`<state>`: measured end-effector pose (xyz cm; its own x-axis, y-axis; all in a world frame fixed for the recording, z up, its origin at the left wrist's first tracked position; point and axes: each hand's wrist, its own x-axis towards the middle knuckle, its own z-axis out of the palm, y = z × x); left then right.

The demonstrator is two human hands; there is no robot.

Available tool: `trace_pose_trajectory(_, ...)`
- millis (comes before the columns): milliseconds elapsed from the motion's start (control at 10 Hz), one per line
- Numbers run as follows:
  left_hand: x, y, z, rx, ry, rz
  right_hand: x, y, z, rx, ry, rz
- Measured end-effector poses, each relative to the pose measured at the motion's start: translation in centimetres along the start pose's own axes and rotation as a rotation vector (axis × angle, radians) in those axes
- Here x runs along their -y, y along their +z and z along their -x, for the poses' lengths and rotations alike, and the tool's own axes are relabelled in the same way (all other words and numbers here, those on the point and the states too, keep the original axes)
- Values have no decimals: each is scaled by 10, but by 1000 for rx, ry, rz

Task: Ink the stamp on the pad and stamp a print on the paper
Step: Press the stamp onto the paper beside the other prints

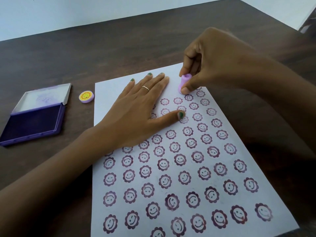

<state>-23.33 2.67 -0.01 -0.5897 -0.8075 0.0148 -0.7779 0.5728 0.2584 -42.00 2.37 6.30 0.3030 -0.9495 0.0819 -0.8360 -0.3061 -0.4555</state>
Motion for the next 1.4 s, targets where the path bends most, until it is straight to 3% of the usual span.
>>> trace_pose_trajectory(1400,1,-1,1,6,3,-15,8,7,0,-47,84,12)
